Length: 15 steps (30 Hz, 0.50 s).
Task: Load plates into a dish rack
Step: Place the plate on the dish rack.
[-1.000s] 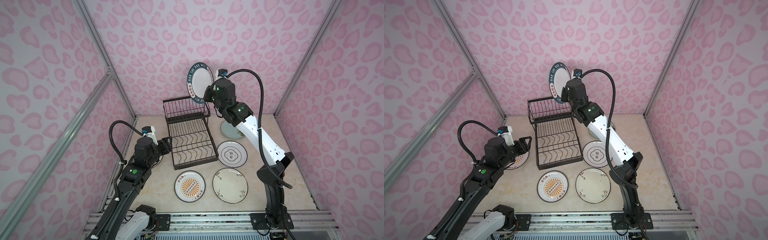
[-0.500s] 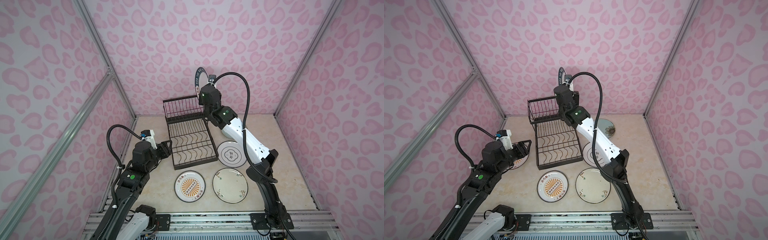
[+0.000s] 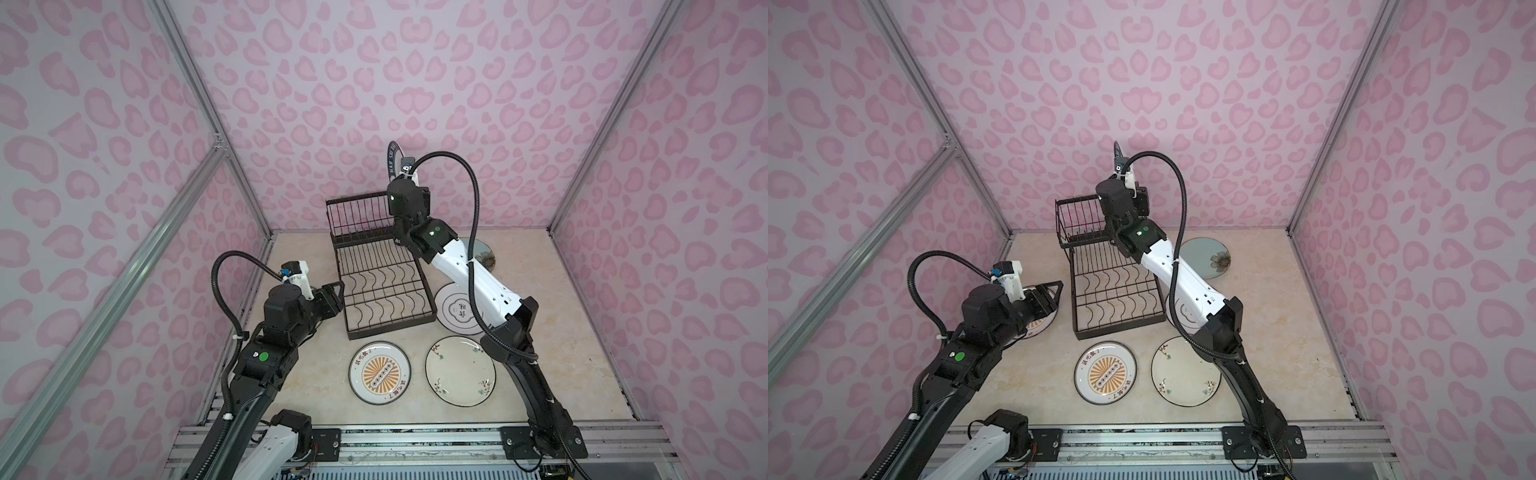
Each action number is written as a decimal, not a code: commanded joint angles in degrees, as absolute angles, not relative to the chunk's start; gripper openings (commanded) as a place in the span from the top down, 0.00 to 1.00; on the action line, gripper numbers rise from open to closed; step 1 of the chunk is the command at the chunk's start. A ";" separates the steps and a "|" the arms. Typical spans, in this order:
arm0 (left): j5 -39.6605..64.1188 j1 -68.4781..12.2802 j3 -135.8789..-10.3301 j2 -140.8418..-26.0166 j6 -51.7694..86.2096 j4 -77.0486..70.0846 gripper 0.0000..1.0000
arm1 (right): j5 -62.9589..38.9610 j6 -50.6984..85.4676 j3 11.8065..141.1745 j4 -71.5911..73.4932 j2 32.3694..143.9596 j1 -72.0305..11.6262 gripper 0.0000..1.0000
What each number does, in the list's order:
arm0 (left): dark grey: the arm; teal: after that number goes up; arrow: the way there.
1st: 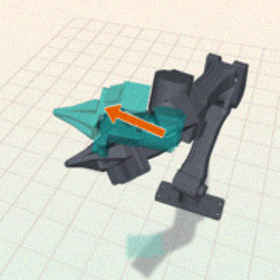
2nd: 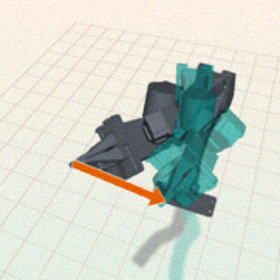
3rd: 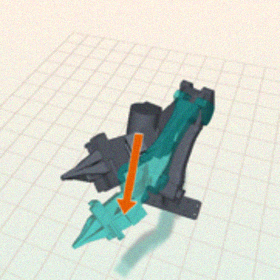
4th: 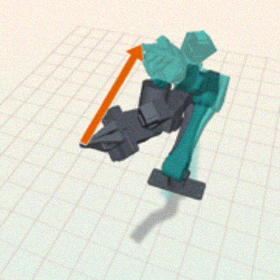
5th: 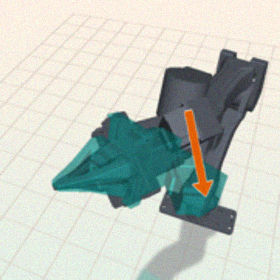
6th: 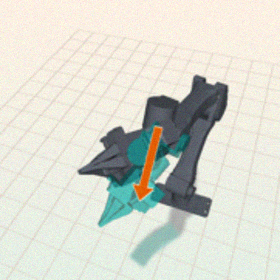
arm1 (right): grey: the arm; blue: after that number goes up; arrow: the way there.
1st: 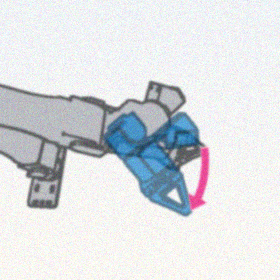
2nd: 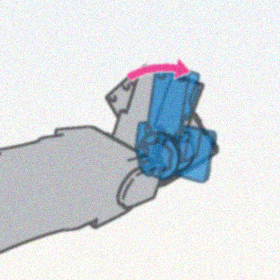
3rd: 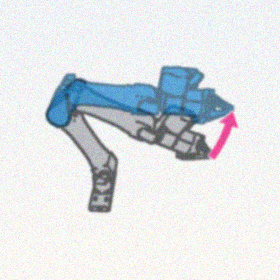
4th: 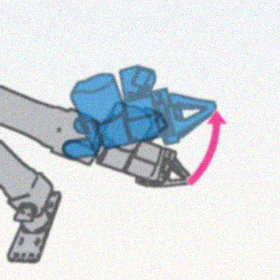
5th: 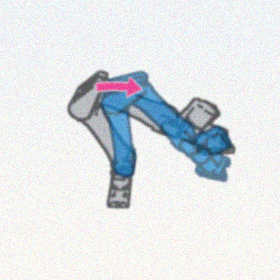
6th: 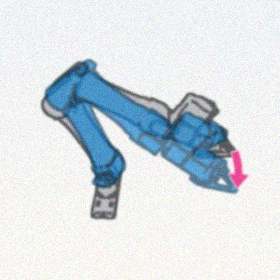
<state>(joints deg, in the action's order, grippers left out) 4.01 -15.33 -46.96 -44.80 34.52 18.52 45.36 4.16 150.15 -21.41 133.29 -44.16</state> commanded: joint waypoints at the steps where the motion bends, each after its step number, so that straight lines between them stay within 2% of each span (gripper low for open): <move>1: 3.37 -15.31 -46.83 -44.19 34.45 19.21 0.37 | 46.45 3.77 150.64 -19.48 134.02 -43.69 1.00; 15: 1.93 -15.29 -47.49 -43.94 34.10 20.28 0.37 | 46.23 3.56 150.58 -19.86 135.35 -42.20 1.00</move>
